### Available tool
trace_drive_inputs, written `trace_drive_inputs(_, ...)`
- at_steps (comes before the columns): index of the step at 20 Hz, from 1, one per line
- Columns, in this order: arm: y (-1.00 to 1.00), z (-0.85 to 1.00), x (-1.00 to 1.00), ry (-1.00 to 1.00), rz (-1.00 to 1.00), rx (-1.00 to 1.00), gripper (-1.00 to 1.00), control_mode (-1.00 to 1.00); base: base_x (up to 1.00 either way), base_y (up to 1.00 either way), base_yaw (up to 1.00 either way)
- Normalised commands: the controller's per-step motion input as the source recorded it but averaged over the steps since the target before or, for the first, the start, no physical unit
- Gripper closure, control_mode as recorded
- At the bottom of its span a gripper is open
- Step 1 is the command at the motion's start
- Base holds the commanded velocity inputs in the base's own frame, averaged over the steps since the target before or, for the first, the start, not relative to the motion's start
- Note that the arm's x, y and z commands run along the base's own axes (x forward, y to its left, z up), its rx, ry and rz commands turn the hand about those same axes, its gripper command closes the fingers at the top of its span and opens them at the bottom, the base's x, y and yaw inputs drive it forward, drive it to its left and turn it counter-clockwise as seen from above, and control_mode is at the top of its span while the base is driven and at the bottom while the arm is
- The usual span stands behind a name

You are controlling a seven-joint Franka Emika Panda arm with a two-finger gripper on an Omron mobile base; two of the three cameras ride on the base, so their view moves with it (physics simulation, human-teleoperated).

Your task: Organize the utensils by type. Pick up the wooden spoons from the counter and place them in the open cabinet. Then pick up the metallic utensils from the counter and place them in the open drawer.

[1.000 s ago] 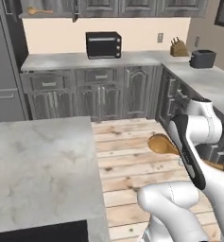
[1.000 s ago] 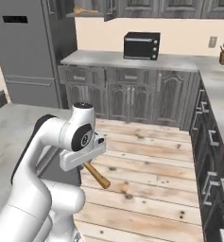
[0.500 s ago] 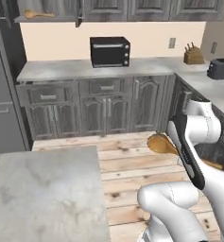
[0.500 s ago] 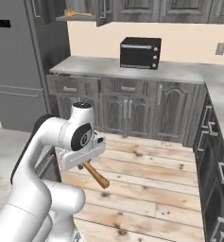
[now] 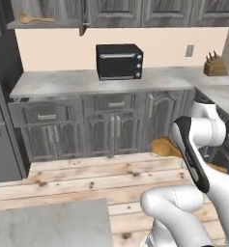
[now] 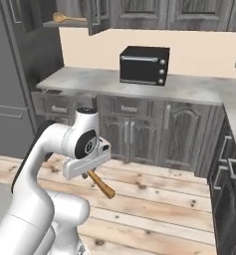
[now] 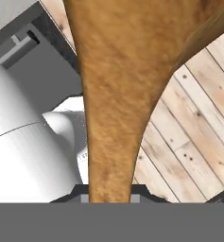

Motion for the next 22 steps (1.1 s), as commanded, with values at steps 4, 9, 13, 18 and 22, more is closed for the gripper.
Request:
trace_drive_inputs(4,0.0,0.0,0.0,0.0,0.0,0.0,1.0,1.0,1.0,-0.02,0.12)
trace_drive_inputs(9,0.0,0.0,0.0,0.0,0.0,0.0,1.0,1.0,0.96,-0.01,0.29)
trace_drive_inputs(13,0.0,0.0,0.0,0.0,0.0,0.0,1.0,1.0,0.92,-0.01,0.38)
trace_drive_inputs(18,0.0,0.0,0.0,0.0,0.0,0.0,1.0,1.0,0.82,0.0,0.6)
trace_drive_inputs(22,0.0,0.0,0.0,0.0,0.0,0.0,1.0,1.0,0.82,0.0,0.64)
